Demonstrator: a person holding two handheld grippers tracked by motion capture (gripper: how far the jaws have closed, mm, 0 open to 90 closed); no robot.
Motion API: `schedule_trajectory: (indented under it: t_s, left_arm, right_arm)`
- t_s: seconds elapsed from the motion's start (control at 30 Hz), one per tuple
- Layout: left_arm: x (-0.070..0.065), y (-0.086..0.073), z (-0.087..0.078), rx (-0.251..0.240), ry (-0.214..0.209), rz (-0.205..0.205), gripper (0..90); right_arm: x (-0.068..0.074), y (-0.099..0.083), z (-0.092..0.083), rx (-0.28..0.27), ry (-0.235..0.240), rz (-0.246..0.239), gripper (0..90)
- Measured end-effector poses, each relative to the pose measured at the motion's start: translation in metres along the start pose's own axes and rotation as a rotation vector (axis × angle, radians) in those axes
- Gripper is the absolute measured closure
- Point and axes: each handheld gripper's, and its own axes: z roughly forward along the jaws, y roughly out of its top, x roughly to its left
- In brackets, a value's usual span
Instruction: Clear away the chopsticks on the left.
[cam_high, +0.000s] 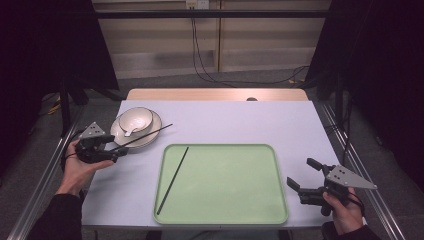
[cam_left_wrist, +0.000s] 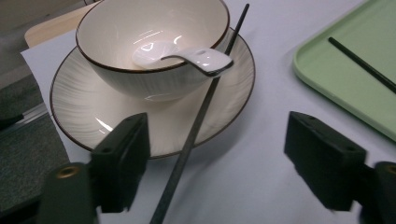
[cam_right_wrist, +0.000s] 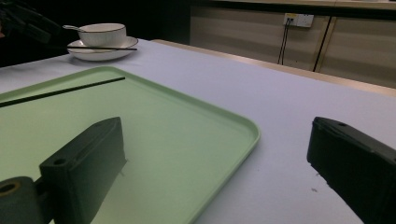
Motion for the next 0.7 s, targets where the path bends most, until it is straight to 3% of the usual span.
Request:
schedule_trajectory:
  t_s: [0.07, 0.2, 0.23, 0.37, 0.4, 0.43, 0.7]
  left_arm:
    - [0.004, 0.003, 0.004, 0.004, 0.001, 0.018, 34.2]
    - [0.01, 0.007, 0.014, 0.006, -0.023, 0.012, 44.2]
    - [0.011, 0.008, 0.016, 0.01, -0.02, 0.018, 51.0]
    - [0.015, 0.008, 0.025, 0.026, -0.022, -0.001, 54.6]
    - [0.016, 0.008, 0.026, 0.013, -0.039, -0.01, 56.0]
    - [0.018, 0.009, 0.026, 0.028, -0.032, 0.01, 56.0]
    - [0.017, 0.007, 0.035, 0.057, -0.067, 0.016, 62.9]
  right_arm:
    - [0.0, 0.0, 0.0, 0.003, 0.001, -0.005, 3.9]
    - [0.0, 0.0, 0.001, 0.006, 0.002, 0.002, 3.9]
    - [0.0, 0.0, 0.0, 0.007, 0.001, 0.002, 3.9]
    - [0.001, 0.0, 0.0, 0.005, 0.002, 0.008, 3.9]
    - [0.0, 0.0, 0.0, 0.004, 0.0, 0.009, 3.9]
    - [0.0, 0.0, 0.0, 0.004, 0.0, 0.009, 3.9]
    - [0.0, 0.0, 0.0, 0.007, 0.002, 0.008, 3.9]
